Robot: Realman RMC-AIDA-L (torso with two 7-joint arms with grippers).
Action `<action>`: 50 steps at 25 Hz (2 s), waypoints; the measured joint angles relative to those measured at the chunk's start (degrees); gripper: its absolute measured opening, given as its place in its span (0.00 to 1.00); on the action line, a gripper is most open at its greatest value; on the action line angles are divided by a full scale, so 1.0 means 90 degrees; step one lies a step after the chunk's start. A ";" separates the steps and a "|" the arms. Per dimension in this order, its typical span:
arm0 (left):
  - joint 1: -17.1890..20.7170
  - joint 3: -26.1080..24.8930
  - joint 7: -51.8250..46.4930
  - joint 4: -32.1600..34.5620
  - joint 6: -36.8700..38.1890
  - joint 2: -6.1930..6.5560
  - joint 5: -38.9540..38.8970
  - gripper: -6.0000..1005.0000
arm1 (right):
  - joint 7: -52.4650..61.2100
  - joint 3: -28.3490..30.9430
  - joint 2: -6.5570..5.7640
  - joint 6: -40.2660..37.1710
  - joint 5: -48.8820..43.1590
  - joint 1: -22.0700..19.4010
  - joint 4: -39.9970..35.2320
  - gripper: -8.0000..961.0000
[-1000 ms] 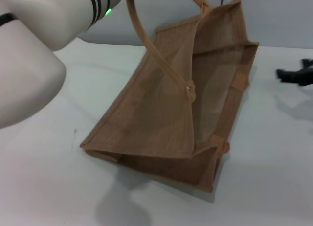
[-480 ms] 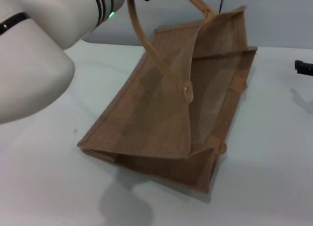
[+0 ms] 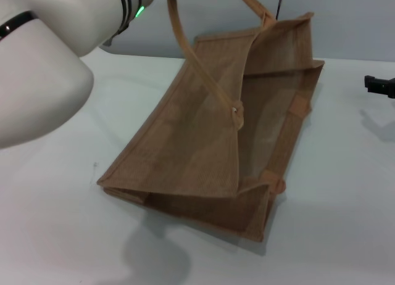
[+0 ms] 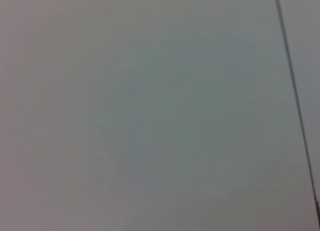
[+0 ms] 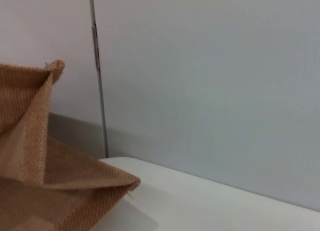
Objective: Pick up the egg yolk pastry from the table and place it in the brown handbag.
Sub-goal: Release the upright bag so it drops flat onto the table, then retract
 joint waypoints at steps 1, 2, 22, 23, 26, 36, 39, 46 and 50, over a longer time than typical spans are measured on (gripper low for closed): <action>0.0000 -0.0005 -0.0046 -0.0004 -0.0004 0.0000 0.0000 0.44 | -0.0001 -0.0005 0.0000 0.0000 0.0002 0.0002 0.0001 0.89; -0.0001 -0.0006 -0.0048 -0.0005 -0.0004 0.0001 0.0000 0.47 | -0.0001 -0.0007 0.0000 0.0002 0.0005 0.0008 0.0006 0.89; -0.0046 0.0590 -0.0454 0.0122 -0.0642 0.0004 -0.0010 0.88 | -0.0014 0.0003 -0.0027 0.0091 -0.0029 0.0262 0.0385 0.89; -0.0044 0.0633 -0.0511 0.0119 -0.0700 0.0009 -0.0010 0.88 | -0.0014 0.0004 -0.0030 0.0093 -0.0029 0.0264 0.0390 0.89; -0.0042 0.0747 -0.0618 0.0099 -0.0874 0.0017 -0.0010 0.88 | -0.0014 0.0004 -0.0032 0.0096 -0.0029 0.0271 0.0399 0.89; -0.0001 0.1077 -0.0811 0.0111 -0.1485 0.0044 -0.0010 0.88 | -0.0014 0.0004 -0.0029 0.0184 -0.0028 0.0280 0.0433 0.89; 0.0006 0.1142 -0.0865 0.0114 -0.1680 0.0051 -0.0009 0.88 | -0.0014 0.0004 -0.0029 0.0184 -0.0027 0.0290 0.0464 0.89; 0.0033 0.1136 -0.0796 0.0079 -0.1807 0.0030 0.0029 0.88 | -0.0014 0.0004 -0.0029 0.0184 -0.0027 0.0307 0.0493 0.89; 0.0203 0.0874 -0.0671 -0.0044 -0.1778 0.0024 0.0128 0.88 | -0.0014 0.0000 0.0010 0.0306 0.0042 0.0292 0.0448 0.89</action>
